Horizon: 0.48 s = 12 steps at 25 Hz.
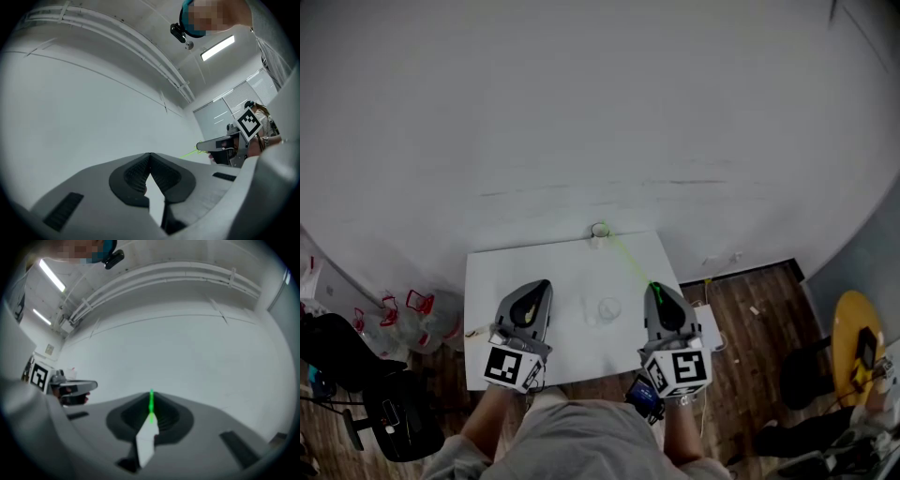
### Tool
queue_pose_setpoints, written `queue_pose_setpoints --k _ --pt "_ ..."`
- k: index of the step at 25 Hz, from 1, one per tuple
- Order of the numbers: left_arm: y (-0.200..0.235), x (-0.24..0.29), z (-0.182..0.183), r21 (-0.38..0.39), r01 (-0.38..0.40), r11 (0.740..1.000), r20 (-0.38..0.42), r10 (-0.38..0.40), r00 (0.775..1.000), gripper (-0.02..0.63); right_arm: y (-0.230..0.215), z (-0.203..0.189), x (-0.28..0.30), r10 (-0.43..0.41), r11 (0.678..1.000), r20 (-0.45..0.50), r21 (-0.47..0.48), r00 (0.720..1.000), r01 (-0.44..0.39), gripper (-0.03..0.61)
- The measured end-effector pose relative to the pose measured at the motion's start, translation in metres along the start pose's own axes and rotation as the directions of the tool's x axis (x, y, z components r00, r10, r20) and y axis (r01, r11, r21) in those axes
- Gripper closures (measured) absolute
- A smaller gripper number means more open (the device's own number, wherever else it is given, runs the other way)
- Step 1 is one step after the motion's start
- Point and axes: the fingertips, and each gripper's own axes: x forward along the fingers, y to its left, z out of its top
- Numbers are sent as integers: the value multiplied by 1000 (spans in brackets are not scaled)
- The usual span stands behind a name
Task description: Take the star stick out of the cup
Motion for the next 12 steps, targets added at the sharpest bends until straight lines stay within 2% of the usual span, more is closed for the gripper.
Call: queue_pose_setpoints --k 12 --pt "-5 -5 -14 -5 -8 1000 -22 8 1000 583 -1 -8 -4 4 1000 9 28 1000 -4 534"
